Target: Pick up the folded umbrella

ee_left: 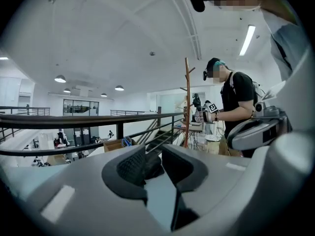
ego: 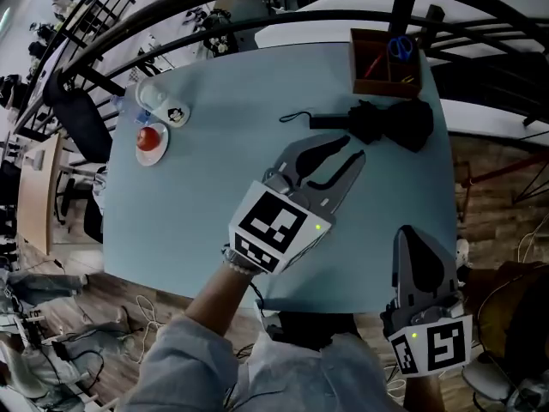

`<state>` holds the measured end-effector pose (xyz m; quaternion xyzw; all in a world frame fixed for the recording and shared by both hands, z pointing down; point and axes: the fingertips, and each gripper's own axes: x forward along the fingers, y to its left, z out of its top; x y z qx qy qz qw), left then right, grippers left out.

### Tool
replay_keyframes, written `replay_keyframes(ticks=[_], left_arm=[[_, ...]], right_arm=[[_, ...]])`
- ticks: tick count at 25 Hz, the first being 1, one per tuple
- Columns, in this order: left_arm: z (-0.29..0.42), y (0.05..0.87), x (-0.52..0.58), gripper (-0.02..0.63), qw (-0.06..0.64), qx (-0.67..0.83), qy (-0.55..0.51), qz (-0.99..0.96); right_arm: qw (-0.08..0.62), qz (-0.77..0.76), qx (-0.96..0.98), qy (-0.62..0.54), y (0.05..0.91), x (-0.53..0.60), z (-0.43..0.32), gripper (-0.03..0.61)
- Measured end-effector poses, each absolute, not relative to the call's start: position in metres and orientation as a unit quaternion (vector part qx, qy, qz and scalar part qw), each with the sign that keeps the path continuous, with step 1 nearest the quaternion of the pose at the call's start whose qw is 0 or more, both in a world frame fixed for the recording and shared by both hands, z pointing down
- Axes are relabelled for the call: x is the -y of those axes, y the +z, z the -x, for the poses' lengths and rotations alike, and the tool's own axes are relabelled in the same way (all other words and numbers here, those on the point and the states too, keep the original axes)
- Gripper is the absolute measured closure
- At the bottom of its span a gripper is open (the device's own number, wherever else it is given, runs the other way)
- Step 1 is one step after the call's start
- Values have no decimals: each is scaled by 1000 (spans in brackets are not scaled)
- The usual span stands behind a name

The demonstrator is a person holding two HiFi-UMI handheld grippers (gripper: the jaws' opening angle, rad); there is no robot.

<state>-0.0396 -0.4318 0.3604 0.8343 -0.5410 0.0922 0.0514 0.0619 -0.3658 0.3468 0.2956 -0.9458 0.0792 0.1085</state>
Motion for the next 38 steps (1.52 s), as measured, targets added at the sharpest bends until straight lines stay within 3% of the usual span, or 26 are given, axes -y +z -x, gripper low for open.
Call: replay_keyframes(ticks=[13, 24, 38], left_arm=[[24, 461, 534, 376, 23, 392, 299, -870], [28, 547, 589, 356, 45, 292, 427, -854], [17, 608, 618, 350, 89, 220, 504, -831]], right_arm=[[134, -316, 934, 103, 380, 399, -47, 578], [153, -327, 924, 122, 402, 416, -40, 578], [172, -336, 915, 142, 419, 431, -41, 578]])
